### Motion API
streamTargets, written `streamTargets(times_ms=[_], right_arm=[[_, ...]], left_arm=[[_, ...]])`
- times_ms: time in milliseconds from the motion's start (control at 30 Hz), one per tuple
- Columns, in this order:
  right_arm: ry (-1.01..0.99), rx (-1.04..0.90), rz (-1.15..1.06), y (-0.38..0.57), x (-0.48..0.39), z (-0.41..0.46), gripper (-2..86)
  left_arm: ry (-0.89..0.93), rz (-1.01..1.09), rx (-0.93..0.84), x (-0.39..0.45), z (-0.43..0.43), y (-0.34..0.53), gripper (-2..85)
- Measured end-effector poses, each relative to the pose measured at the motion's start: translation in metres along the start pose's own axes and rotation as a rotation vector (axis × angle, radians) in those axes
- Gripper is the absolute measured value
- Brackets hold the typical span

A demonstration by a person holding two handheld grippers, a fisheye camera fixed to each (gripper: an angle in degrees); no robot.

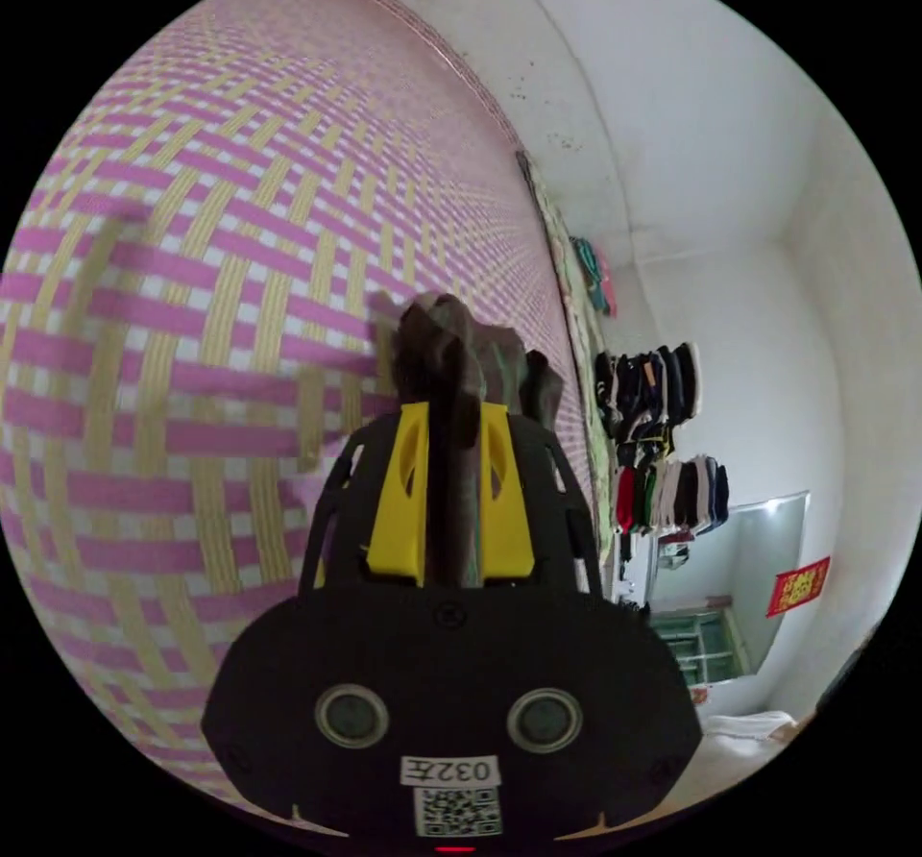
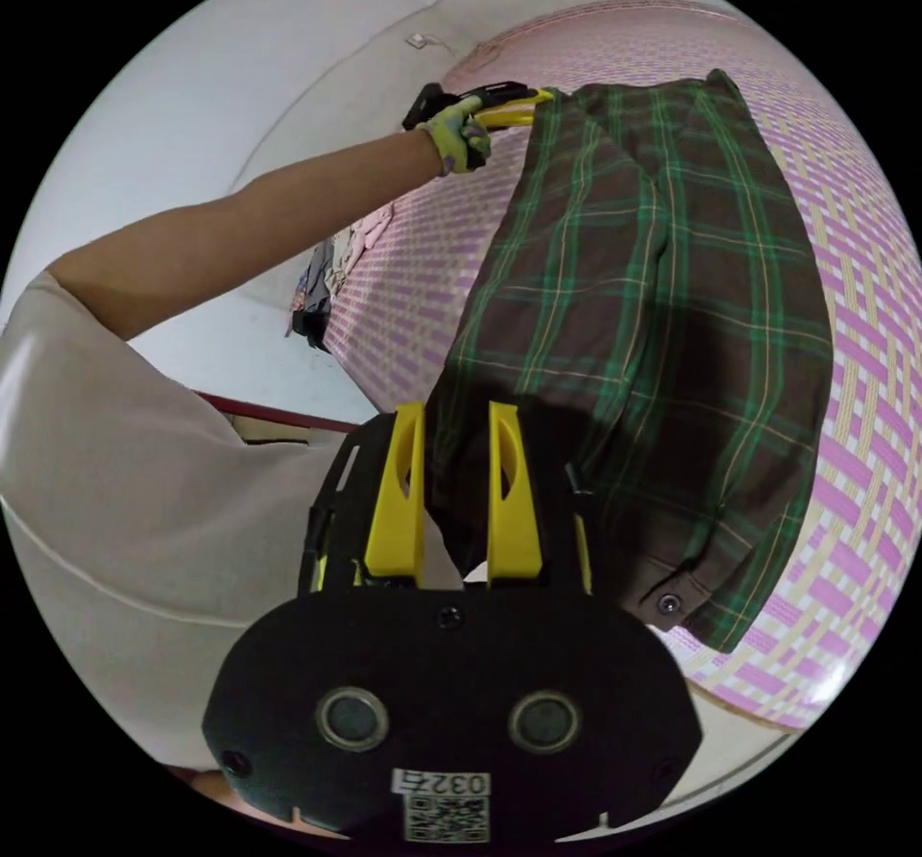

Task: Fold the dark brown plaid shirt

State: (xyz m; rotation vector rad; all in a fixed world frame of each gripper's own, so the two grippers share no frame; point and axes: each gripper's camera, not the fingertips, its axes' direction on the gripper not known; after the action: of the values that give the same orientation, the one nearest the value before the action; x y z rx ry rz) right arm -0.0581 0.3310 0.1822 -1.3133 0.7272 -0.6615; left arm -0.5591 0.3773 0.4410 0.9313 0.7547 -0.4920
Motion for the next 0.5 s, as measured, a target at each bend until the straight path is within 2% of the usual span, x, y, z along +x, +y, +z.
streamTargets(times_ms=[133, 300, 433, 467, 500], right_arm=[[-0.005, -0.007, 0.035, -0.003, 0.002, 0.008, 10.0], [-0.002, -0.021, 0.050, -0.011, 0.000, 0.014, 10.0], [-0.004, -0.054, 0.075, -0.020, 0.006, 0.024, 10.1], [-0.011, -0.073, 0.086, -0.022, 0.010, 0.030, 10.2], [-0.012, -0.097, 0.101, -0.024, 0.014, 0.037, 10.6]], left_arm=[[0.055, 0.123, 0.017, 0.021, 0.005, -0.016, -0.4], [0.099, 0.245, -0.066, 0.046, 0.025, -0.047, -1.0], [-0.051, 0.204, -0.151, 0.036, 0.054, -0.062, -1.0], [-0.057, 0.178, -0.204, 0.026, 0.068, -0.064, -0.9], [0.013, 0.170, -0.211, 0.020, 0.074, -0.067, -0.9]])
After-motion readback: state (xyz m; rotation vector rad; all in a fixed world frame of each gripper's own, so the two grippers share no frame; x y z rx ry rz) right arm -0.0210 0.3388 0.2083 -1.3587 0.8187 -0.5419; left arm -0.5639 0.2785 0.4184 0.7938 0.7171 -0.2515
